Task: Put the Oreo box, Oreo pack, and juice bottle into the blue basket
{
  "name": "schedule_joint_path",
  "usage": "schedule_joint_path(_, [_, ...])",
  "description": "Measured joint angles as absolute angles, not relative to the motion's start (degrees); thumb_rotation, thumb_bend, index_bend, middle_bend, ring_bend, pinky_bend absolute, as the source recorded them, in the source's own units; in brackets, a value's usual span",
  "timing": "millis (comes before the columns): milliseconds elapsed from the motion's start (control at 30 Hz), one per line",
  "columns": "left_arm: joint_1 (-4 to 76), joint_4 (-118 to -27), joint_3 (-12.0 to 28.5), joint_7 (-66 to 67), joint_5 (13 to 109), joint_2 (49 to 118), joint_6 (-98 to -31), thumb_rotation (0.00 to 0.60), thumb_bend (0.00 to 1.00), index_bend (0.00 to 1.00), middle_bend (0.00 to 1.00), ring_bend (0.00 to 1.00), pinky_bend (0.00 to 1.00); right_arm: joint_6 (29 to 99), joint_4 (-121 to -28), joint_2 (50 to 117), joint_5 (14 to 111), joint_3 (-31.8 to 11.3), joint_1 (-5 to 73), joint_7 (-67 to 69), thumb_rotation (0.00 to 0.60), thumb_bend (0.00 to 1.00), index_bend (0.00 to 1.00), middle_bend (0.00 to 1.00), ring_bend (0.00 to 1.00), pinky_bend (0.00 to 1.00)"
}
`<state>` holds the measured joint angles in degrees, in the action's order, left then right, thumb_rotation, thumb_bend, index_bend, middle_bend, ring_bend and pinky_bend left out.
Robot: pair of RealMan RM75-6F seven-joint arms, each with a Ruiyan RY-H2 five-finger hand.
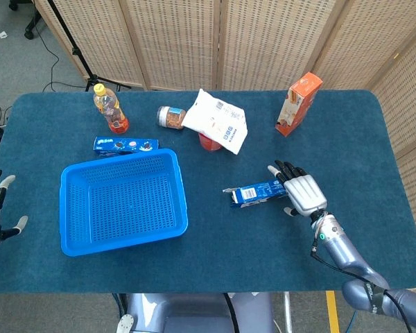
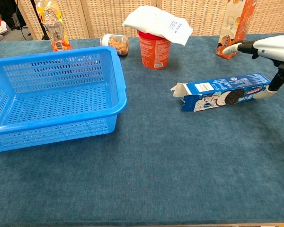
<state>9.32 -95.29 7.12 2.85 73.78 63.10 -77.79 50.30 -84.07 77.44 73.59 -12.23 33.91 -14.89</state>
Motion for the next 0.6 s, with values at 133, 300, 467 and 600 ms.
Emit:
schedule_joint_path(133, [9.5, -95.3, 7.0, 2.8, 73.7, 63.1, -77.4, 0.6, 0.27, 0.03, 0.0, 0.0, 0.05, 49.0, -81.7, 79.3, 73.1, -11.8, 35.4, -14.3, 0.6, 0.18, 0.0, 0.0, 0.0, 0.17])
schedule_joint_path(300, [9.6, -95.2, 6.9, 2.5, 73.7, 63.2, -77.1, 0.6, 0.28, 0.03, 0.0, 0.0, 0.05, 48.1, -79.6, 81.1, 72.3, -11.5, 36.7, -13.8, 0.6, 0.18, 0.0, 0.0, 0.0, 0.17])
schedule_joint_path(467, [9.7, -95.0, 6.7, 2.3, 73.6, 63.3, -76.7, 0.6, 0.28, 0.03, 0.0, 0.0, 0.05, 47.1, -77.3, 82.9, 71.5, -11.0, 37.8, -13.3, 0.6, 0.18, 0.0, 0.0, 0.0, 0.17])
schedule_joint_path(600, [9.9, -94.9, 6.5, 2.3, 73.7, 63.5, -76.3, 0.6, 0.28, 0.03, 0.0, 0.0, 0.05, 46.1, -75.7, 84.3, 70.8, -10.8, 38.7, -12.7, 0.6, 0.18, 0.0, 0.0, 0.0, 0.17])
